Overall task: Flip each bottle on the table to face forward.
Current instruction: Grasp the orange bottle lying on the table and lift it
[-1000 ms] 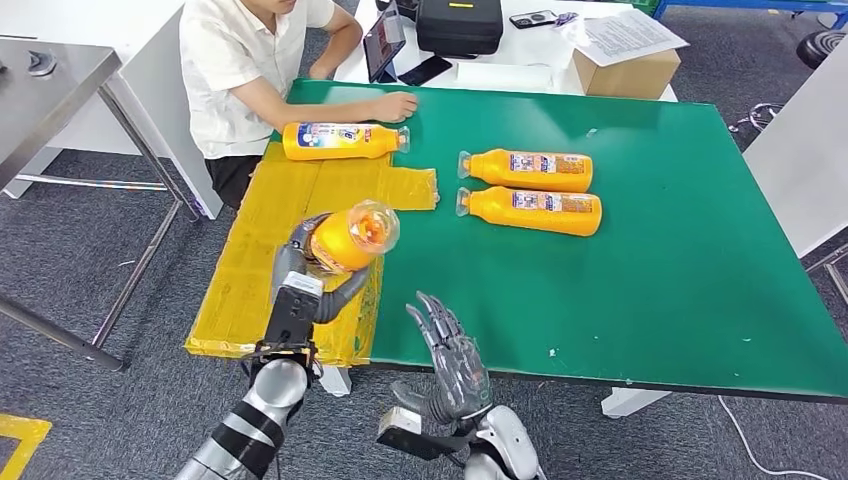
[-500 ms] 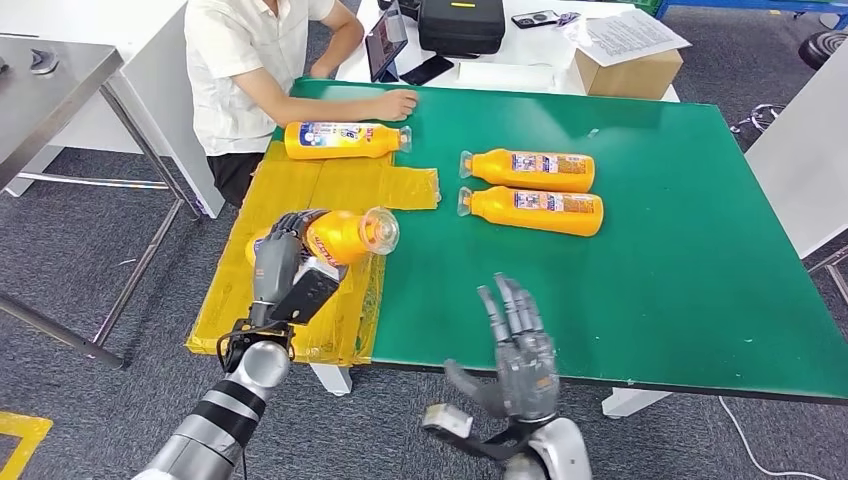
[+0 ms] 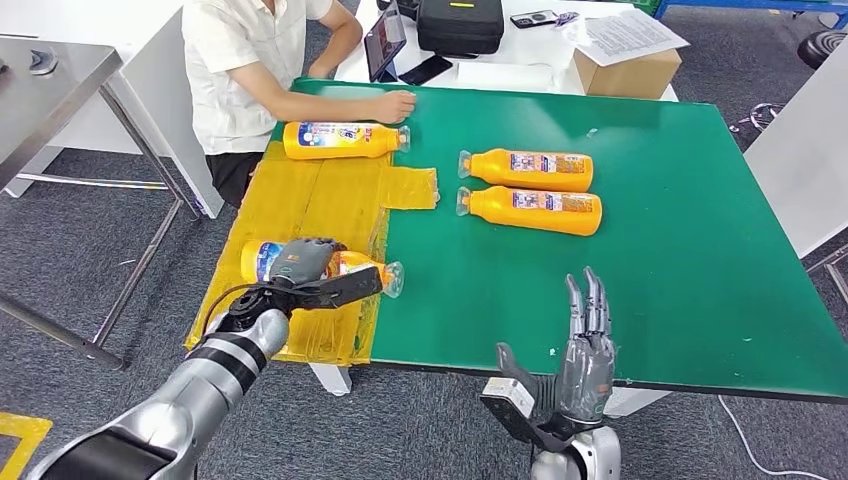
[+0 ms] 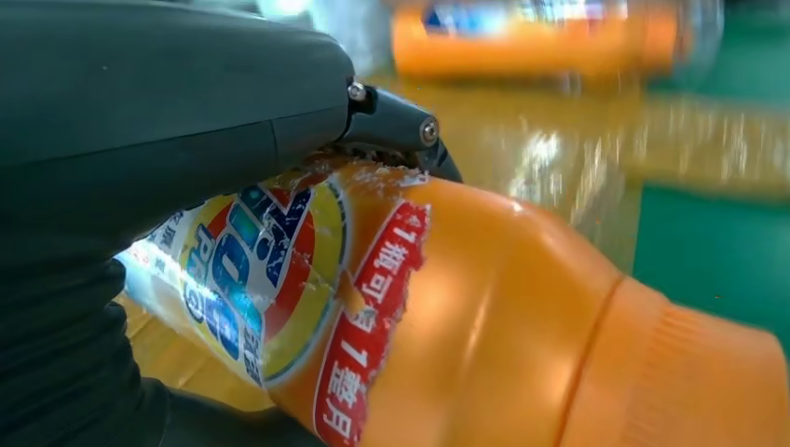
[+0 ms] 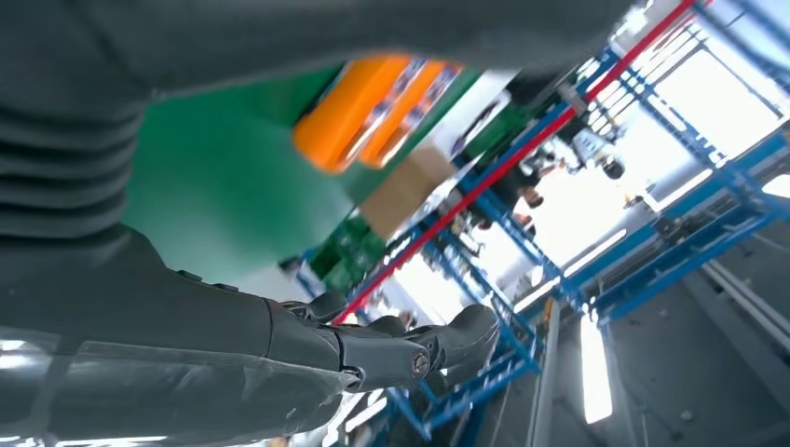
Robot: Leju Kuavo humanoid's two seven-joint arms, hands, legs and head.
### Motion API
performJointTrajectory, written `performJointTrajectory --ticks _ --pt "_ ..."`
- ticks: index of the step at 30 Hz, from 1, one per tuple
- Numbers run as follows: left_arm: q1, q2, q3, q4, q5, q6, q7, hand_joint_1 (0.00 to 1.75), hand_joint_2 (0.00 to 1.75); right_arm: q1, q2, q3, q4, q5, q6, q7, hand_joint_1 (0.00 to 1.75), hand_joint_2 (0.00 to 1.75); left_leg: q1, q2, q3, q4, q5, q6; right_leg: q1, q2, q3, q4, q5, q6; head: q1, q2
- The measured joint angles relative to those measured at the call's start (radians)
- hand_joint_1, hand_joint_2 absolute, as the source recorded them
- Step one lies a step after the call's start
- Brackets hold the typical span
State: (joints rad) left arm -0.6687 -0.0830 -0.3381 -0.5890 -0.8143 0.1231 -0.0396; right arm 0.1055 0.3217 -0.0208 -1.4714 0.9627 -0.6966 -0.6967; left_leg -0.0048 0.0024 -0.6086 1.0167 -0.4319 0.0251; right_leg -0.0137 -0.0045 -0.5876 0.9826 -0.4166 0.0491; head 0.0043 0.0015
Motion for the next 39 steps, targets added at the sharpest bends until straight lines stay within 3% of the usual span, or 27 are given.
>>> performJointTrajectory --ticks 1,3,9,20,22,24,27,32,35,39 --pt "-0.025 -0.001 -0.004 0.026 0.003 -0.053 -0.004 0.18 1.75 -0.004 -0.002 0.015 0.012 -0.015 0.0 0.0 0.0 0.0 0.0 0.0 0.0 0.0 0.0 0.0 0.0 0.0 0.0 0.0 0.0 0.0 0.0 0.0" --pt "-0.067 -0.002 -0.018 0.07 -0.003 -0.135 -0.005 0.0 1.75 -0.013 -0.006 0.044 0.036 -0.04 0.0 0.0 0.0 0.0 0.0 0.0 0.0 0.0 0.0 0.0 0.0 0.0 0.001 0.0 0.0 0.0 0.0 0.0" --pt "-0.108 -0.011 -0.031 0.143 0.048 -0.182 -0.01 0.0 1.75 -0.024 -0.02 0.098 0.086 -0.075 0.0 -0.001 0.0 0.0 0.0 0.0 0.0 0.0 0.0 0.0 0.0 0.0 0.0 0.0 0.0 0.0 0.0 0.0" --pt "-0.086 -0.049 0.09 0.143 0.319 -0.264 -0.18 0.0 1.75 -0.025 -0.041 0.129 0.119 -0.087 0.0 -0.001 0.0 0.0 0.0 -0.001 0.0 0.0 0.0 0.0 0.0 -0.001 0.0 0.0 0.0 0.0 0.0 0.0" --pt "-0.049 -0.061 0.096 0.086 0.363 -0.218 -0.224 0.0 1.75 -0.02 -0.042 0.127 0.12 -0.075 0.0 -0.001 0.0 0.87 0.0 -0.001 0.0 0.0 0.0 0.0 0.0 -0.001 0.0 0.0 0.0 0.0 0.0 0.0" --pt "0.019 -0.074 0.092 -0.018 0.397 -0.109 -0.274 0.0 1.75 -0.009 -0.042 0.119 0.118 -0.034 0.0 -0.001 0.0 1.75 -0.001 -0.001 -0.001 0.0 -0.001 0.0 0.0 -0.001 0.0 0.0 0.0 0.0 0.0 0.0" --pt "0.167 -0.085 0.058 -0.265 0.385 0.144 -0.352 0.0 1.75 0.011 -0.041 0.077 0.109 0.077 0.0 -0.001 0.0 1.75 -0.001 0.0 -0.002 0.0 -0.002 0.0 -0.001 0.0 -0.001 0.0 -0.001 0.0 0.0 0.0" --pt "0.36 -0.07 -0.014 -0.595 0.151 0.518 -0.379 0.0 1.75 0.011 -0.048 -0.044 0.107 0.264 0.0 0.025 0.0 1.75 -0.001 -0.001 -0.003 0.0 -0.003 0.0 -0.001 -0.001 -0.002 -0.001 -0.001 0.0 0.0 0.0" --pt "0.437 -0.066 -0.027 -0.712 0.08 0.569 -0.425 0.0 1.75 0.003 -0.069 -0.101 0.108 0.362 0.0 0.116 0.0 1.75 -0.001 -0.001 -0.003 0.0 -0.003 0.0 -0.001 -0.002 -0.002 -0.001 -0.001 0.0 -0.001 0.0" --pt "0.528 -0.082 -0.014 -0.814 0.023 0.576 -0.493 0.0 1.75 -0.034 -0.182 -0.088 0.153 0.464 0.0 0.414 0.0 1.75 -0.002 -0.001 -0.003 0.0 -0.002 0.001 -0.001 -0.002 -0.001 -0.002 -0.001 0.001 -0.001 0.0"
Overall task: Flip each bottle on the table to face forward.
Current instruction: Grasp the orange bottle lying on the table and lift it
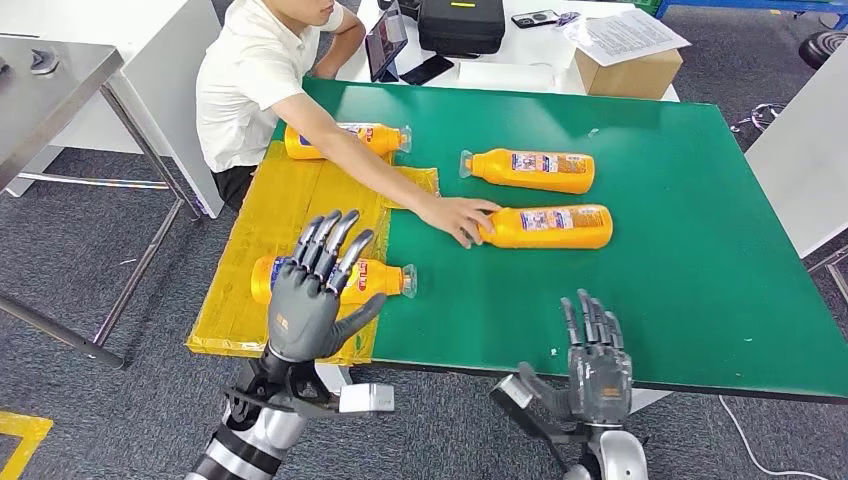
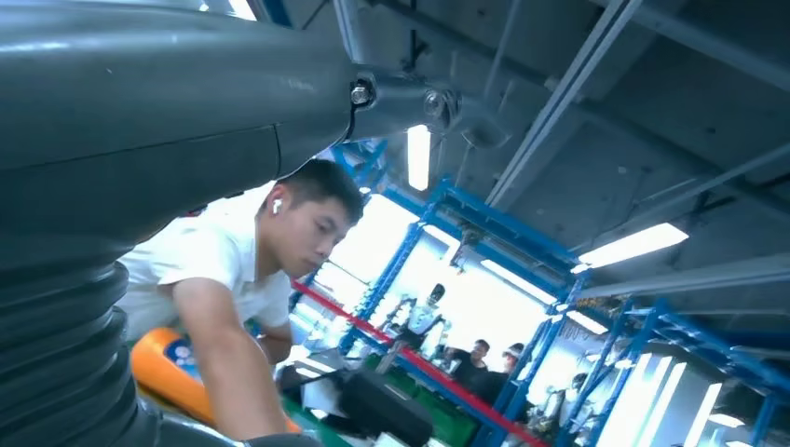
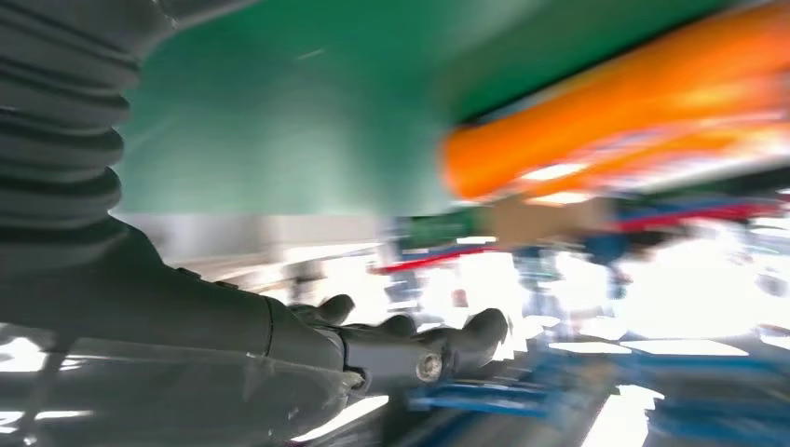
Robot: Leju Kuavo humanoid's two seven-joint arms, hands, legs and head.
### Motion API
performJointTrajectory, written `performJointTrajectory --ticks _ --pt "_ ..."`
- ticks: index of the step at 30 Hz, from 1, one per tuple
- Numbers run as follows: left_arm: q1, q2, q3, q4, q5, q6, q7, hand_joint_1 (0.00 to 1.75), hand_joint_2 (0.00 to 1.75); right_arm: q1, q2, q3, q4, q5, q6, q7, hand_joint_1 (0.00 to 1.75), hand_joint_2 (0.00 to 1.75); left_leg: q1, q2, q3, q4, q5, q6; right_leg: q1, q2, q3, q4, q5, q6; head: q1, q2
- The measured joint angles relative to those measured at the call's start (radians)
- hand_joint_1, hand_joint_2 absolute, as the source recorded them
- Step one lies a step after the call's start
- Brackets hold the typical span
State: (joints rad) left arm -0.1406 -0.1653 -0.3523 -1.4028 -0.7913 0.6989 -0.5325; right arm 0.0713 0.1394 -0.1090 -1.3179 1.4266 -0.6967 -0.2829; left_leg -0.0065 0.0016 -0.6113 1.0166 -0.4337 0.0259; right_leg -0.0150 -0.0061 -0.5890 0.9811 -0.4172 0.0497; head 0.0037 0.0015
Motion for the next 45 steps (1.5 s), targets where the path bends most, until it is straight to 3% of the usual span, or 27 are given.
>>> performJointTrajectory --ticks 2,5,9,16,26,36,41,42,45 --pt "0.04 -0.001 -0.001 -0.038 0.017 0.001 0.006 0.0 1.75 -0.034 -0.075 0.019 0.056 -0.007 0.0 0.094 0.0 1.75 -0.001 0.0 0.0 0.0 0.001 0.001 -0.001 0.0 0.0 0.0 0.001 0.001 0.0 0.0" --pt "0.077 -0.001 -0.001 -0.075 0.028 0.002 0.012 0.0 1.75 -0.069 -0.156 0.041 0.118 -0.024 0.0 0.122 0.0 1.75 -0.002 -0.001 0.0 0.0 0.001 0.001 -0.002 0.0 0.0 0.0 0.001 0.002 0.0 0.0" --pt "0.089 0.001 -0.007 -0.095 0.065 -0.005 0.034 0.0 1.75 -0.087 -0.206 0.072 0.164 -0.021 0.001 0.154 0.0 1.75 -0.001 -0.001 0.0 0.0 0.001 0.001 -0.001 0.0 0.0 0.0 0.001 0.002 0.0 0.0" --pt "0.099 0.017 -0.042 -0.096 0.286 -0.121 0.083 0.0 1.75 -0.17 -0.299 0.126 0.292 -0.03 0.015 0.197 0.0 1.75 -0.001 0.0 0.0 0.0 0.001 0.001 -0.001 0.0 0.0 0.0 0.002 0.002 0.0 0.0" --pt "0.086 0.02 -0.074 -0.095 0.342 -0.155 0.078 0.0 1.75 -0.371 -0.313 0.222 0.51 -0.009 0.073 0.19 0.0 1.75 -0.001 0.0 0.002 0.0 0.002 0.002 -0.001 0.0 0.001 0.0 0.002 0.003 0.0 0.0" --pt "0.082 0.022 -0.081 -0.092 0.343 -0.155 0.077 0.0 1.75 -0.425 -0.312 0.259 0.583 -0.009 0.075 0.188 0.0 1.75 -0.001 0.0 0.002 0.0 0.002 0.002 -0.001 0.0 0.001 0.0 0.002 0.003 0.0 0.0" --pt "0.07 0.022 -0.088 -0.085 0.354 -0.155 0.067 0.0 1.75 -0.475 -0.309 0.279 0.636 -0.022 0.122 0.176 0.0 1.75 -0.001 0.001 0.003 0.0 0.002 0.002 -0.001 0.0 0.002 0.0 0.003 0.003 0.0 0.0" --pt "0.066 0.022 -0.09 -0.082 0.358 -0.155 0.064 0.0 1.75 -0.488 -0.308 0.282 0.651 -0.035 0.135 0.166 0.09 1.75 -0.001 0.001 0.003 0.0 0.002 0.002 -0.001 0.0 0.002 0.0 0.003 0.003 0.0 0.0" --pt "0.059 0.022 -0.099 -0.075 0.368 -0.154 0.06 0.0 1.75 -0.524 -0.302 0.286 0.698 -0.089 0.19 0.129 1.33 1.75 -0.001 0.001 0.005 0.0 0.003 0.002 -0.001 0.001 0.004 0.0 0.003 0.003 0.0 0.0"
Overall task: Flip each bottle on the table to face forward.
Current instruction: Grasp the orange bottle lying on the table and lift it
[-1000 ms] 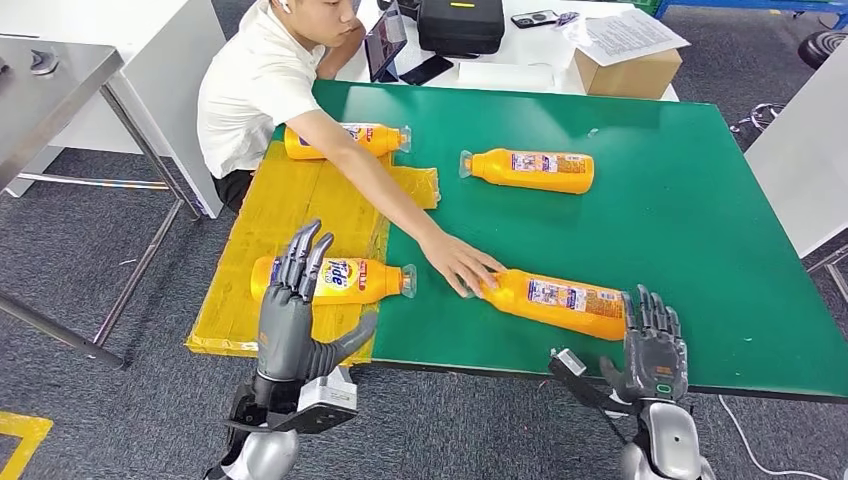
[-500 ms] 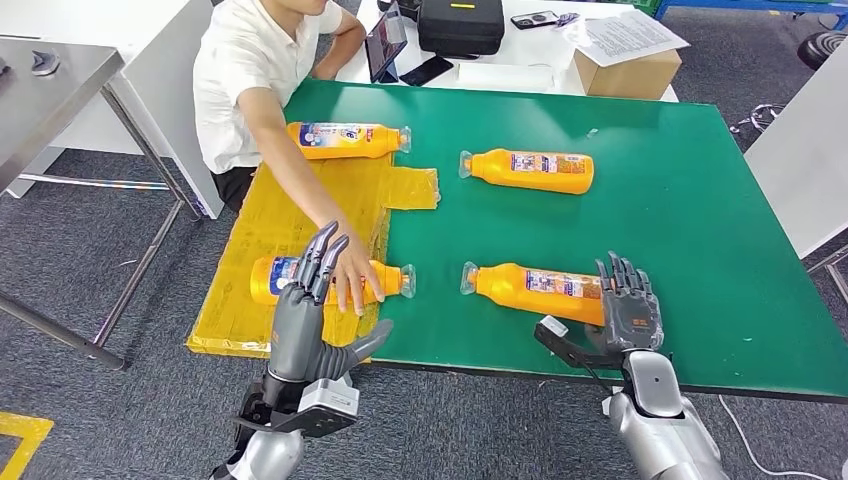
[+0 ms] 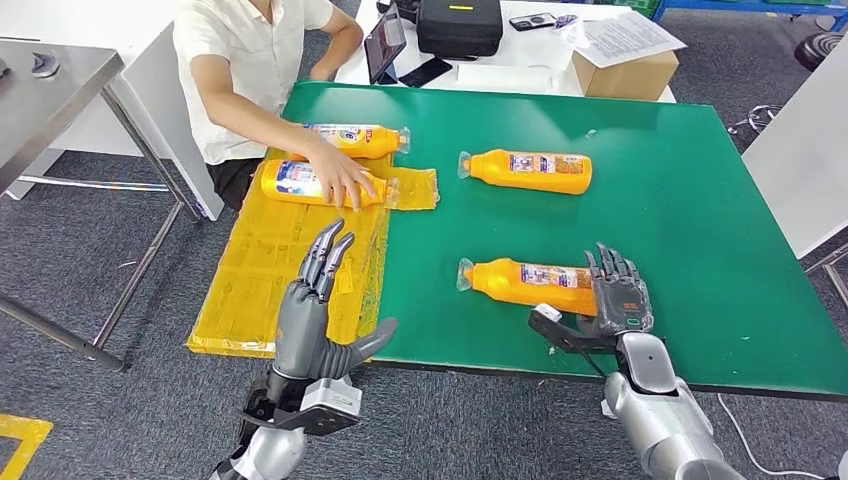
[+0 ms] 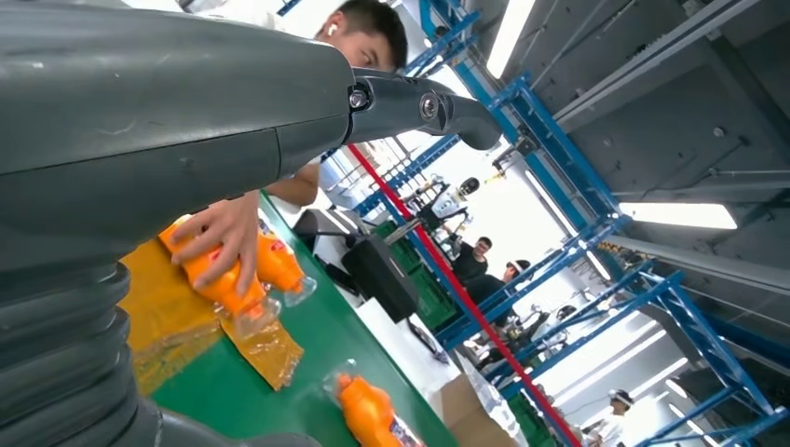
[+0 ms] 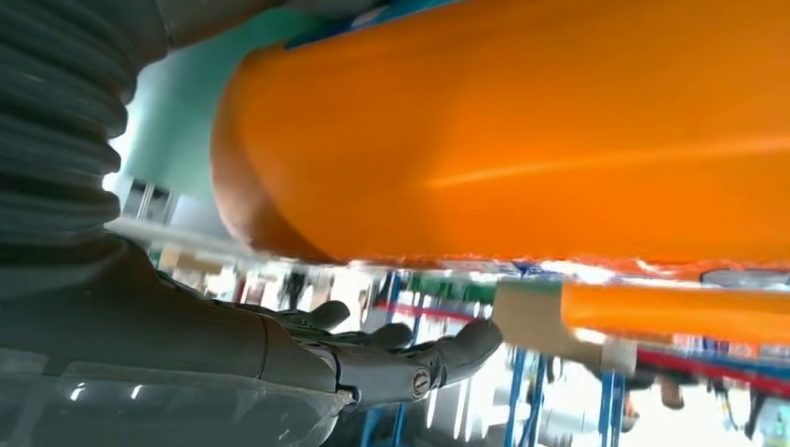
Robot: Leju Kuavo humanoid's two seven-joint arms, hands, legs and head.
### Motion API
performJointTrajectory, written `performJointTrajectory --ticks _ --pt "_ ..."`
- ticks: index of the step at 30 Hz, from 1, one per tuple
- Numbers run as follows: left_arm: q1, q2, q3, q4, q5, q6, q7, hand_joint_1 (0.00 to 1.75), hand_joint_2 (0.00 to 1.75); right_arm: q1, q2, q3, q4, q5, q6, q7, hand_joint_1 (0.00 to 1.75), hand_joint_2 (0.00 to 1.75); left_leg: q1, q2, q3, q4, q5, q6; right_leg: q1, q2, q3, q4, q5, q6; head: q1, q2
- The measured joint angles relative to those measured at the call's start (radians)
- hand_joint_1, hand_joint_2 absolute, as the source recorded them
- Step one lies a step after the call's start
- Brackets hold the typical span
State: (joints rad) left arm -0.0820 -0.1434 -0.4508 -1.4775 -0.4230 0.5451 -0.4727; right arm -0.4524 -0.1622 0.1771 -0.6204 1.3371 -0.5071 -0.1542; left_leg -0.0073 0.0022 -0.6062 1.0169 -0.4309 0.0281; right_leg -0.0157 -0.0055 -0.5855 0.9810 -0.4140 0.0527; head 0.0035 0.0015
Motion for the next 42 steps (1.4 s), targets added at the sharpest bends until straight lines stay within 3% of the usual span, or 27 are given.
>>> performJointTrajectory --ticks 1,2,5,9,17,25,32,35,37,39,42 --pt "-0.002 0.0 -0.002 0.002 0.003 0.0 -0.001 0.0 1.75 -0.009 0.002 0.001 0.013 -0.021 0.027 -0.01 1.67 1.75 0.0 0.0 0.001 0.0 0.0 0.0 0.0 0.0 0.001 0.0 0.0 0.0 0.0 0.0" --pt "-0.004 0.0 -0.004 0.005 0.006 0.0 -0.002 0.0 1.75 -0.018 0.003 0.002 0.026 -0.041 0.059 -0.019 1.75 1.75 0.0 0.001 0.002 0.0 0.0 0.0 0.0 0.0 0.002 0.0 0.0 0.0 0.0 0.0" --pt "-0.011 0.002 -0.008 0.012 0.015 0.002 -0.006 0.0 1.75 -0.038 0.006 0.003 0.061 -0.105 0.146 -0.042 1.75 1.75 0.0 0.003 0.007 0.0 -0.001 0.0 0.0 0.002 0.005 -0.001 0.0 0.0 0.0 0.0" --pt "-0.018 0.005 -0.012 0.02 0.036 0.004 -0.024 0.0 1.75 -0.05 -0.003 -0.019 0.087 -0.277 0.266 -0.159 1.75 1.75 0.001 0.005 0.015 0.0 -0.005 0.0 0.001 0.002 0.002 -0.003 -0.003 -0.002 0.001 0.0" --pt "-0.032 0.008 -0.018 0.033 0.141 -0.073 -0.034 0.0 1.75 -0.03 -0.017 -0.057 0.108 -0.447 0.365 -0.279 1.75 1.75 0.002 0.008 0.031 0.0 -0.01 -0.001 0.003 0.006 0.015 -0.004 -0.005 -0.003 0.0 0.0" --pt "-0.036 -0.002 -0.019 0.038 0.247 -0.137 -0.032 0.0 1.75 0.006 -0.016 -0.08 0.102 -0.544 0.378 -0.364 1.75 1.75 0.003 0.011 0.041 0.0 -0.015 -0.001 0.003 0.008 0.026 -0.005 -0.008 -0.002 0.0 0.0" --pt "-0.037 -0.013 -0.018 0.038 0.272 -0.154 -0.028 0.0 1.75 0.021 -0.008 -0.097 0.089 -0.565 0.381 -0.376 1.75 1.75 0.003 0.012 0.045 0.0 -0.017 -0.002 0.003 0.01 0.029 -0.005 -0.01 -0.003 0.001 0.0" --pt "-0.037 -0.018 -0.017 0.043 0.386 -0.24 0.023 0.0 1.75 0.034 -0.002 -0.105 0.081 -0.613 0.388 -0.408 1.75 1.75 0.003 0.011 0.044 -0.001 -0.017 -0.002 0.003 0.01 0.032 -0.005 -0.01 -0.002 0.001 0.0" --pt "-0.037 -0.025 -0.014 0.065 0.573 -0.351 0.121 0.0 1.75 0.054 0.018 -0.112 0.054 -0.675 0.392 -0.439 1.75 1.75 0.003 0.011 0.042 -0.001 -0.017 -0.002 0.003 0.01 0.037 -0.004 -0.01 -0.002 0.001 0.0" --pt "-0.037 -0.031 -0.011 0.116 0.779 -0.456 0.212 0.0 1.75 0.088 0.054 -0.113 -0.008 -0.744 0.396 -0.457 1.75 1.75 0.003 0.012 0.04 -0.001 -0.016 -0.001 0.003 0.01 0.037 -0.004 -0.009 -0.002 0.0 0.0" --pt "-0.038 -0.031 -0.018 0.209 0.936 -0.542 0.242 0.0 1.75 0.15 0.116 -0.08 -0.136 -0.812 0.388 -0.445 1.75 1.75 0.003 0.011 0.032 -0.001 -0.013 -0.002 0.003 0.01 0.029 -0.002 -0.008 -0.003 0.0 0.0"
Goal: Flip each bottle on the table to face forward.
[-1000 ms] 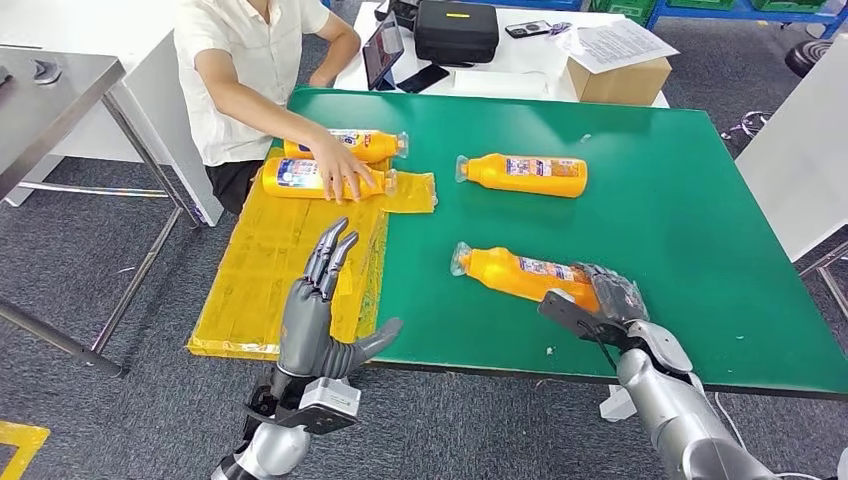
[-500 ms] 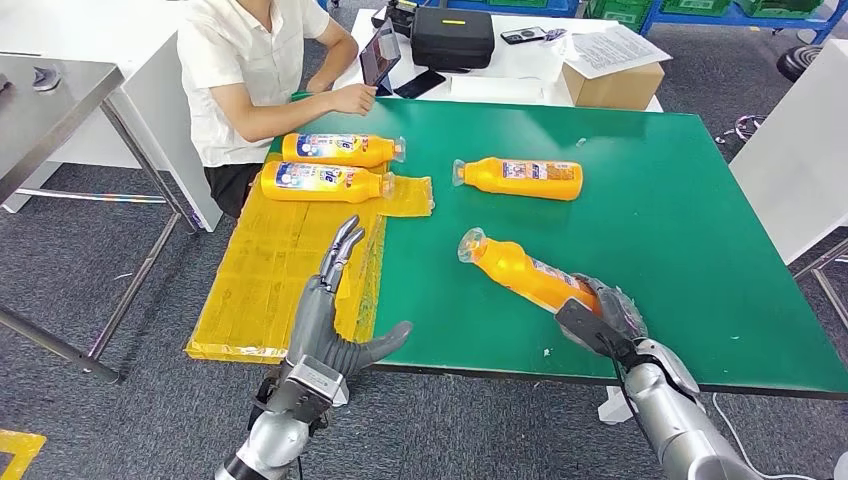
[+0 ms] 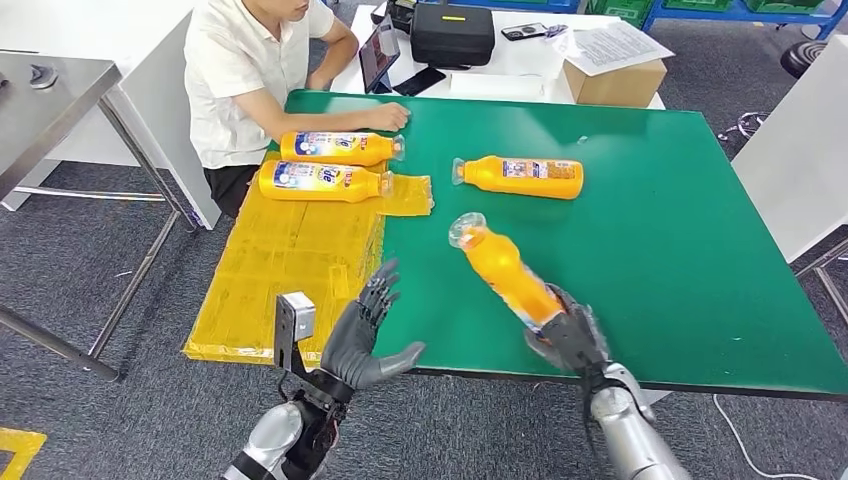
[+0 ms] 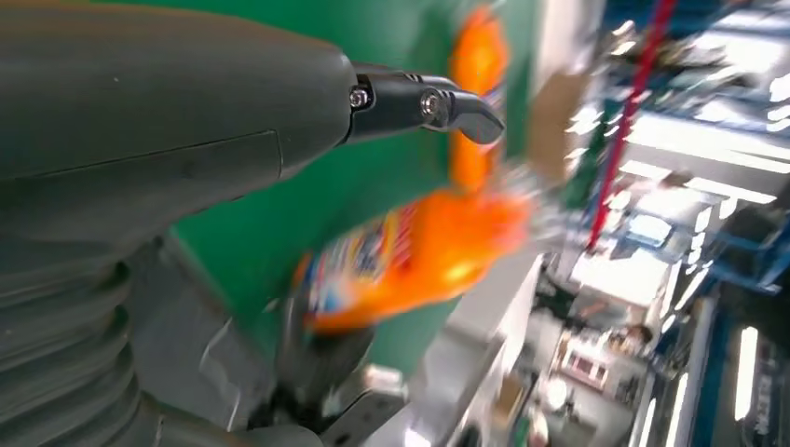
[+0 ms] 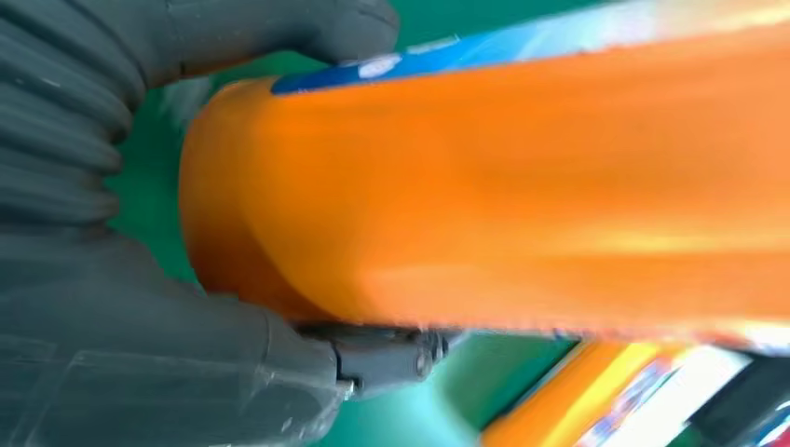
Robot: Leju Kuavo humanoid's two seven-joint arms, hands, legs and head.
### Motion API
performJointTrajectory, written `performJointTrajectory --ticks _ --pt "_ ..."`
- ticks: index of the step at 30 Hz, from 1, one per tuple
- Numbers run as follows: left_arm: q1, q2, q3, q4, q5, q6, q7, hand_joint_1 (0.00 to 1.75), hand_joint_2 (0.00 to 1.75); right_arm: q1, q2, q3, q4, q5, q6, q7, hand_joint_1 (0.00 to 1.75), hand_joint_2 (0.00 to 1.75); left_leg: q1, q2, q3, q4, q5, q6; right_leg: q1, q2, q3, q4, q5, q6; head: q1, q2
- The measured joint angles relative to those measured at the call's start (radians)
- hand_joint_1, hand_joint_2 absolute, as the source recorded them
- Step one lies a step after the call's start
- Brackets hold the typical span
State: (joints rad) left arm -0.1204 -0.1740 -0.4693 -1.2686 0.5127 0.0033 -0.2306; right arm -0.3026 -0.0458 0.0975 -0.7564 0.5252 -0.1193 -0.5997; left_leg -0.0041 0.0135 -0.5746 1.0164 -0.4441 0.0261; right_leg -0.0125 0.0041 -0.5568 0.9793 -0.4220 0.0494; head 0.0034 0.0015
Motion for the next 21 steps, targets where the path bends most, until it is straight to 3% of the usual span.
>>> performJointTrajectory --ticks 4,8,14,21 --pt "-0.018 0.002 -0.024 0.073 0.06 -0.015 0.016 0.0 1.75 0.053 0.075 0.106 -0.145 -0.055 -0.056 0.016 1.75 1.75 0.0 -0.002 -0.014 0.0 0.004 -0.002 0.0 -0.002 -0.013 0.003 0.0 0.0 0.0 0.0" --pt "-0.045 0.003 -0.041 0.095 0.034 0.044 -0.013 0.0 1.75 0.069 0.123 0.208 -0.227 -0.118 -0.084 0.011 1.75 1.75 0.0 -0.004 -0.018 0.0 0.005 -0.002 0.0 -0.003 -0.017 0.003 0.0 0.0 0.0 0.0" --pt "-0.075 0.002 -0.051 0.096 -0.001 0.096 -0.051 0.0 1.75 0.102 0.159 0.341 -0.276 -0.16 -0.099 -0.033 1.75 1.75 0.0 -0.005 -0.023 0.0 0.004 -0.002 -0.001 -0.005 -0.021 0.003 0.0 0.0 0.0 0.0" --pt "-0.073 0.0 -0.047 0.065 -0.035 0.119 -0.116 0.0 1.75 0.11 0.17 0.418 -0.278 -0.177 -0.1 -0.036 1.75 1.75 -0.001 -0.006 -0.024 0.0 0.004 -0.002 -0.001 -0.005 -0.022 0.003 0.0 0.0 0.0 0.0"
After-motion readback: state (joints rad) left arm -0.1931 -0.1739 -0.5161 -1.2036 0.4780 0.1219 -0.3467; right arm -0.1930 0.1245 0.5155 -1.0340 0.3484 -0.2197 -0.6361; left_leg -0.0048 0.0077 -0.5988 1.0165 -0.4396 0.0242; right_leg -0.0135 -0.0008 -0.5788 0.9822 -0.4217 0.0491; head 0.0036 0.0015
